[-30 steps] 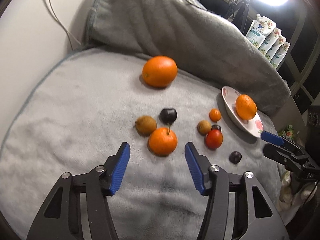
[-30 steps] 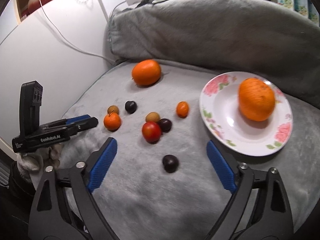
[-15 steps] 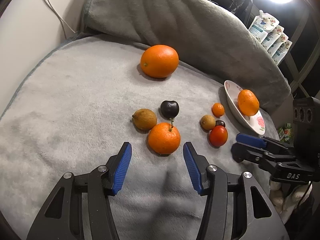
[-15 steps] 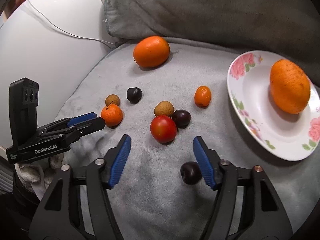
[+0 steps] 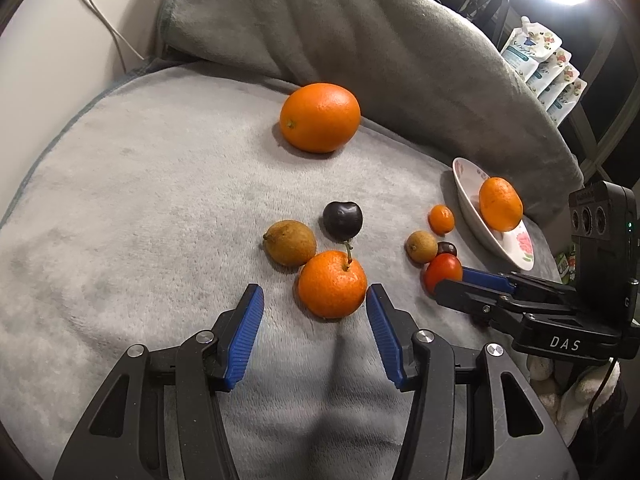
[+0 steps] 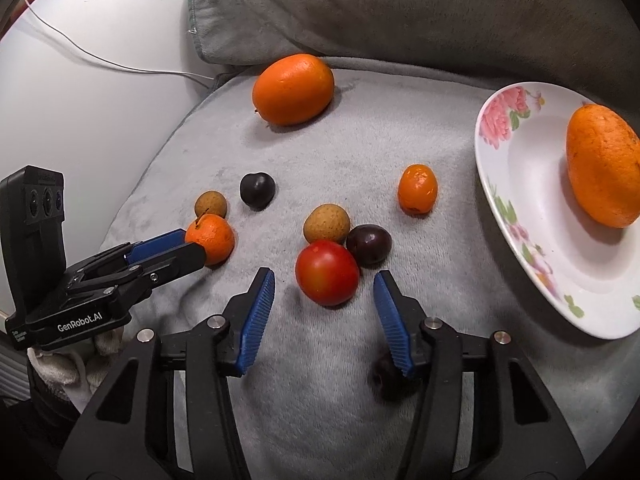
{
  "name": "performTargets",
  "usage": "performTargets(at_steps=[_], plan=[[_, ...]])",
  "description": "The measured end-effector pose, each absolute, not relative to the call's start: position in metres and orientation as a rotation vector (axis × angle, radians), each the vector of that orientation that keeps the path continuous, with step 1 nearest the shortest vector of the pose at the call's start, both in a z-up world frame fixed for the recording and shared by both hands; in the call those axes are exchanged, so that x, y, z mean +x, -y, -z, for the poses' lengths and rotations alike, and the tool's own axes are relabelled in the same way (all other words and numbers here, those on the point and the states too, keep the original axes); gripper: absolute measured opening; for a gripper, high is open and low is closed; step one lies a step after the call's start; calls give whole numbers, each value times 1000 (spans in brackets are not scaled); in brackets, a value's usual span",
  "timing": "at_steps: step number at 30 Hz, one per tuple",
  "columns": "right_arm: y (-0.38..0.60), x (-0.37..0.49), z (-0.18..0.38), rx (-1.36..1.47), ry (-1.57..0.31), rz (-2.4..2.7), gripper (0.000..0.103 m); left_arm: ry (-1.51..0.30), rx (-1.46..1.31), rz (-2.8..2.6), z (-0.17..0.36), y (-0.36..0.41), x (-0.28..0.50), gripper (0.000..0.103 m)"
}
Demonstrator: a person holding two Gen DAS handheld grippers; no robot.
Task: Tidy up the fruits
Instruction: 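Grasp the tangerine with the left gripper while the right gripper grasps the red tomato, then carry the tangerine in the left gripper while the right gripper carries the tomato to the plate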
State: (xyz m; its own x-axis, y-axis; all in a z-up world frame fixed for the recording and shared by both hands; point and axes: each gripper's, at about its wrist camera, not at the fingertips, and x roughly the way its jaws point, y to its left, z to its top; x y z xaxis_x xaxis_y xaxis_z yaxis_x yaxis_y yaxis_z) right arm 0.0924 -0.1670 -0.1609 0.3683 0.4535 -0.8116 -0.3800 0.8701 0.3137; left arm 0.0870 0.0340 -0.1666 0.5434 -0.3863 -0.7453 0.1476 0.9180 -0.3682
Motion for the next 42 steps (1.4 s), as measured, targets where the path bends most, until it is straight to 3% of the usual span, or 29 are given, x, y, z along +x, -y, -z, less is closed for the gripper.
performTargets(at_steps=[9, 11, 17, 42], plan=[[167, 99, 163, 85, -1070, -537, 34, -957, -250, 321, 168, -30, 90, 52], [167, 99, 163, 82, -1068, -536, 34, -958, -243, 319, 168, -29, 91, 52], [169, 98, 163, 85, -1067, -540, 34, -957, -216, 347, 167, -18, 92, 34], [206, 65, 126, 126, -958, -530, 34, -881, -288, 384, 144, -13, 84, 32]])
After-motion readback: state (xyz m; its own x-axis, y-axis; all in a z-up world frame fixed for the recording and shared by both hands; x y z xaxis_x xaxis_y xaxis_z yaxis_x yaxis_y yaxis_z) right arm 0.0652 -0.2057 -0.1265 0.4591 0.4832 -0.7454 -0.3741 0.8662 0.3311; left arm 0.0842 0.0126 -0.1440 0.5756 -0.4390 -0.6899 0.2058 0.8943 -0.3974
